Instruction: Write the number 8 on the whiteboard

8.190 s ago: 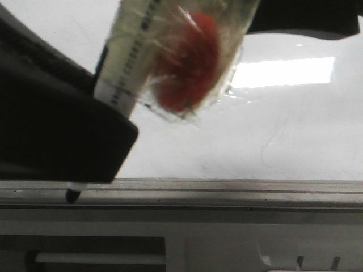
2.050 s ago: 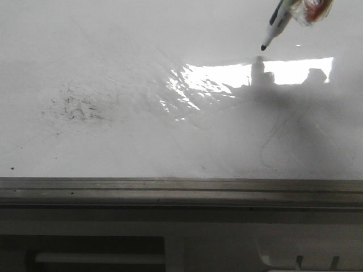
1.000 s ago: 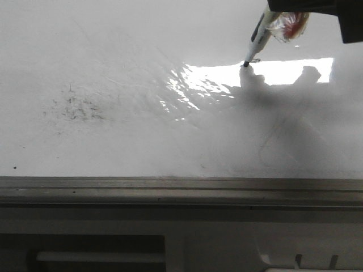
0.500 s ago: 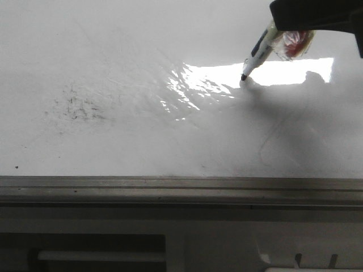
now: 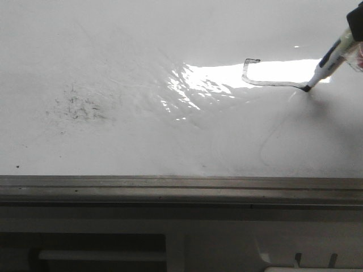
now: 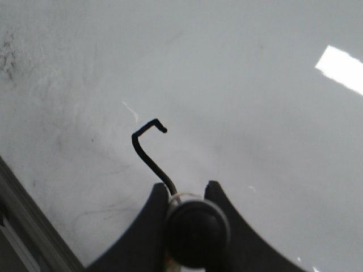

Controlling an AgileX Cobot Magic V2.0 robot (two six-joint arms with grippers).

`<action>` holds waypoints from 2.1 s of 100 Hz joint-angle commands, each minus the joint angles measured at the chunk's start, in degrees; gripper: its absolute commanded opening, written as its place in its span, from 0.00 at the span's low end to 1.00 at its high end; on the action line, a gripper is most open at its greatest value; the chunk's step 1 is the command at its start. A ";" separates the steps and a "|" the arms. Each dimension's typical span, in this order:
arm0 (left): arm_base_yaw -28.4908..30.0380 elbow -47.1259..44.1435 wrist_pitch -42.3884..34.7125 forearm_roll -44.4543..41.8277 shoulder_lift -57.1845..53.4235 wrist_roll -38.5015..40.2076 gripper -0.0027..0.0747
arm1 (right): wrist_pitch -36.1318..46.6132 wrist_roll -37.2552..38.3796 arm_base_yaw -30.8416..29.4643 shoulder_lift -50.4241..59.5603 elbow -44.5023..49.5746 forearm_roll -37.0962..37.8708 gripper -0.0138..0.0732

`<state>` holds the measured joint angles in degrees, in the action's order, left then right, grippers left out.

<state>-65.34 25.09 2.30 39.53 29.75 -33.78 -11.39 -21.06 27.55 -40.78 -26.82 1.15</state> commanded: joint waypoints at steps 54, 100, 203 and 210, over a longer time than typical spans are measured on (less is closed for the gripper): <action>-0.16 1.68 -2.98 0.45 0.58 0.39 0.01 | -1.60 -1.40 5.28 -2.97 1.37 -2.54 0.09; -0.16 1.68 -2.98 0.45 0.58 0.39 0.01 | 4.40 -1.40 6.45 -7.43 -5.56 -0.59 0.09; -0.16 1.68 -2.98 0.45 0.58 0.39 0.01 | 11.39 -1.40 4.93 -12.17 -10.57 0.76 0.09; -0.16 1.68 -2.98 0.45 0.58 0.39 0.01 | 11.39 -1.40 4.81 -12.95 -11.62 1.29 0.09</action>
<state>-65.34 25.09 2.30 39.53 29.75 -33.78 -5.56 -21.30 33.13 -52.62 -35.40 0.33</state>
